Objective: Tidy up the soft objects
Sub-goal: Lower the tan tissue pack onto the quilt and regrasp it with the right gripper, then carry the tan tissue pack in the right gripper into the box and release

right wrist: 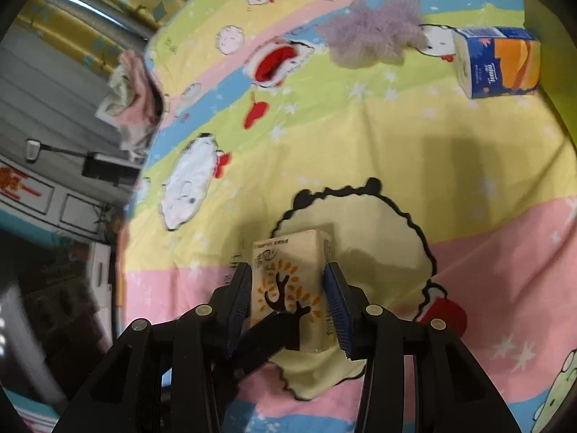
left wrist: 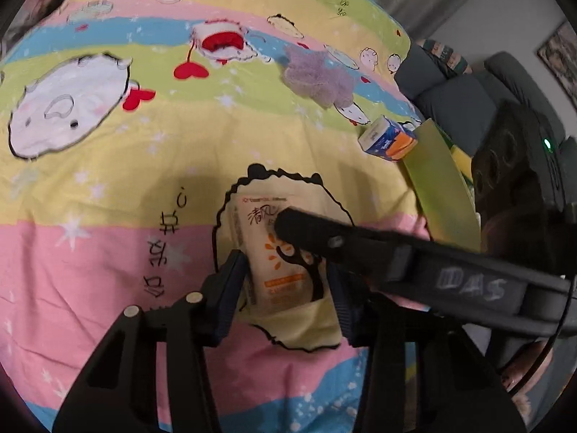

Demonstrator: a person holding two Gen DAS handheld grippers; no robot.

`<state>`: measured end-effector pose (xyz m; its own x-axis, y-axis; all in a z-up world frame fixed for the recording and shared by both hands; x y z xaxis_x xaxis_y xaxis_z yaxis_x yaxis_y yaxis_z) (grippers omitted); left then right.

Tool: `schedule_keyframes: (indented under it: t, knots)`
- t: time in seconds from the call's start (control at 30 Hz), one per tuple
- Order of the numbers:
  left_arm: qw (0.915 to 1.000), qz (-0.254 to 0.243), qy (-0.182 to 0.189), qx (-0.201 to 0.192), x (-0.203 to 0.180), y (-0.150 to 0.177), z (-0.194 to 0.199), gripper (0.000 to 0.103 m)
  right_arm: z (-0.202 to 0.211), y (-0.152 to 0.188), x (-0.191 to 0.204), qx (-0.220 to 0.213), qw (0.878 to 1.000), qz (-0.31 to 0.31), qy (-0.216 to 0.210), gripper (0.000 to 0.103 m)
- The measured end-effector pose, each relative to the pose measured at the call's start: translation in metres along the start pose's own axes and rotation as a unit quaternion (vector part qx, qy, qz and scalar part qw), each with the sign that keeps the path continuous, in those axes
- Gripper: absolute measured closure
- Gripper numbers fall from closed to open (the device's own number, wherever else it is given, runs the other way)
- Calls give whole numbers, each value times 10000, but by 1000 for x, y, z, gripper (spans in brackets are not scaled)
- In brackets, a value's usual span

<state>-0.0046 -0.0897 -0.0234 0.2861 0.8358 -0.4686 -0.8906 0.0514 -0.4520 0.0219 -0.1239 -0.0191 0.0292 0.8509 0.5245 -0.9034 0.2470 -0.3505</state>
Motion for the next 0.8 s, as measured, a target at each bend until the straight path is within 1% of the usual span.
schedule_keyframes:
  t: [0.07,0.13,0.27,0.37,0.53,0.6,0.67,0.73,0.8]
  knots:
    - [9998,-142,-150,-39,-1,1,-3,64,-7,1,-4,59,9997,76,241,58]
    - [9996,-164,-201,-104,-1,1,-4,64,-12,2,-6,72,9995,90,294,58]
    - [9988,-329,-150,-322,-10,-1,7,64,-8,1,-5,1,9997,119,196,58]
    - [9969,-504,-23,-610,-27,-5,21,64,6,-2,-3,-176,9997,145,90,58]
    - [9896,-896,176,-1108,-75,-14,42,64,60,-12,1,-848,9957,377,70,58]
    - [9856,-1060,315,-1278,-102,-18,44,64,85,-18,-3,-1155,9925,384,114,58]
    - [9815,-1252,440,-1380,-130,-20,41,64,110,-24,-12,-1454,9886,350,185,58]
    - [9761,-1499,604,-1452,-161,-22,36,64,136,-29,-27,-1752,9836,271,344,58]
    - [9714,-1726,729,-1460,-184,-23,32,64,162,-32,-46,-2036,9781,53,420,58]
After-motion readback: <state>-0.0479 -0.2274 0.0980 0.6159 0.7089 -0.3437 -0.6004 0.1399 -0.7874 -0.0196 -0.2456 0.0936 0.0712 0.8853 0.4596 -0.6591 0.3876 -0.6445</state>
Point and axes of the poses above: each gripper's, at about its wrist camera, not at the fingertips, and z roughly against the way its jaws point, x to its left, y to its underside, the point moved 9 cm from there along -z, roughly the way its jaws point, and after that the axes turned 3 degrees about z, right-handed, at the moved point
